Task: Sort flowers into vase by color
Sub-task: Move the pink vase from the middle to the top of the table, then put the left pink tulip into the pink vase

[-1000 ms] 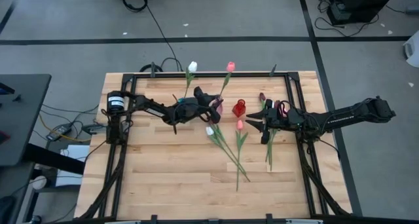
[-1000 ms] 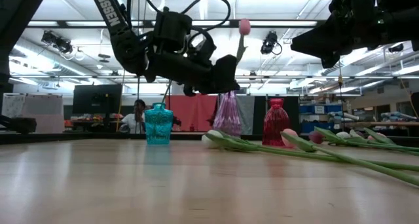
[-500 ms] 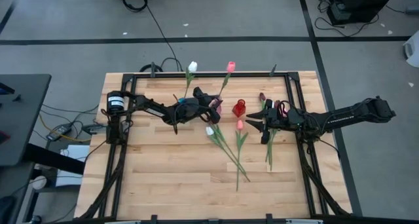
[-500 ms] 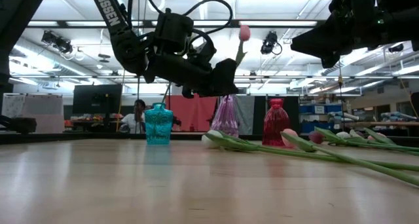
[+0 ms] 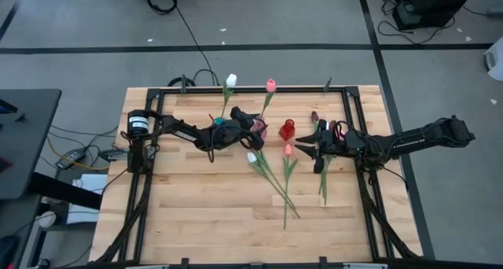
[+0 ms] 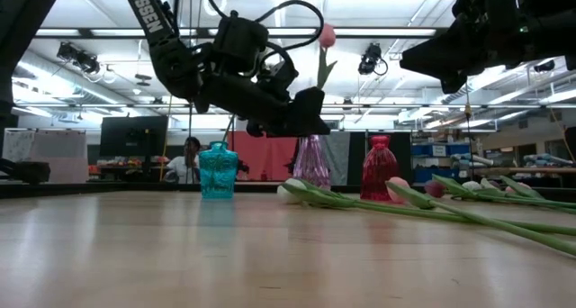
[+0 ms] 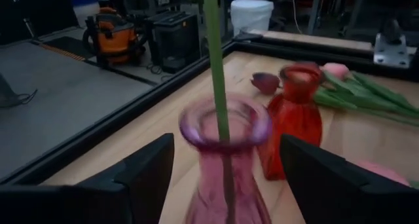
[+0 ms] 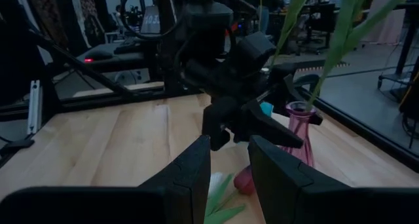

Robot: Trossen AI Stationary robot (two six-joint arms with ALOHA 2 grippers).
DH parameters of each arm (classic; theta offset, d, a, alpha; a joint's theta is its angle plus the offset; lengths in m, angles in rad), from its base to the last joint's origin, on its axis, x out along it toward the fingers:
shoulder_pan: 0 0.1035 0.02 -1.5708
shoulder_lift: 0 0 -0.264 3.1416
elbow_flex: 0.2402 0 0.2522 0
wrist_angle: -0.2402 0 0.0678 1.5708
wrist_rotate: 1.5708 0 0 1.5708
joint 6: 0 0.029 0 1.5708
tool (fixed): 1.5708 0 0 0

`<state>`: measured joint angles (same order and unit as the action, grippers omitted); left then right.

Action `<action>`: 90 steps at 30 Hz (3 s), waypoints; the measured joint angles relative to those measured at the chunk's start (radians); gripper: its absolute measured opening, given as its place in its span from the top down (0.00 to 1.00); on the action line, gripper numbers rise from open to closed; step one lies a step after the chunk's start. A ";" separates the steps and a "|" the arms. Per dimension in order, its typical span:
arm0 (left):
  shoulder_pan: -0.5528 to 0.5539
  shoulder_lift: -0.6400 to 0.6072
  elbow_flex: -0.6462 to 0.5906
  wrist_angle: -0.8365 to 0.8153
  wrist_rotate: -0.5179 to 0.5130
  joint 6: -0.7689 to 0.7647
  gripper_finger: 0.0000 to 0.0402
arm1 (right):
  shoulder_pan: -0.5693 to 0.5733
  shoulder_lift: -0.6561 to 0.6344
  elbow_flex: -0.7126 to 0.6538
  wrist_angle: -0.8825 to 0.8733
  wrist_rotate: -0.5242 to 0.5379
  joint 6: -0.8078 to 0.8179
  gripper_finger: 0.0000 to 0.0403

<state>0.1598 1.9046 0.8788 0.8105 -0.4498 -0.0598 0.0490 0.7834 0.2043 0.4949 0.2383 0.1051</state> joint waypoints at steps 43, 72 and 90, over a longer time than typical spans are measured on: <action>-0.399 0.367 0.811 -1.063 -0.072 -0.738 0.48 | 0.000 -0.058 0.000 -0.107 -0.076 -0.055 0.71; -0.396 0.477 0.865 -1.128 -0.061 -0.657 0.97 | 0.000 -0.077 0.000 -0.101 -0.074 -0.098 0.71; -0.411 0.220 0.796 -1.264 -0.212 -0.435 1.00 | 0.069 -0.340 0.000 -0.306 -0.083 -0.069 0.71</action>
<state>-0.2511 2.1249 1.6750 -0.4533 -0.6616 -0.4949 0.1181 0.4430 0.2047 0.1888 0.1553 0.0359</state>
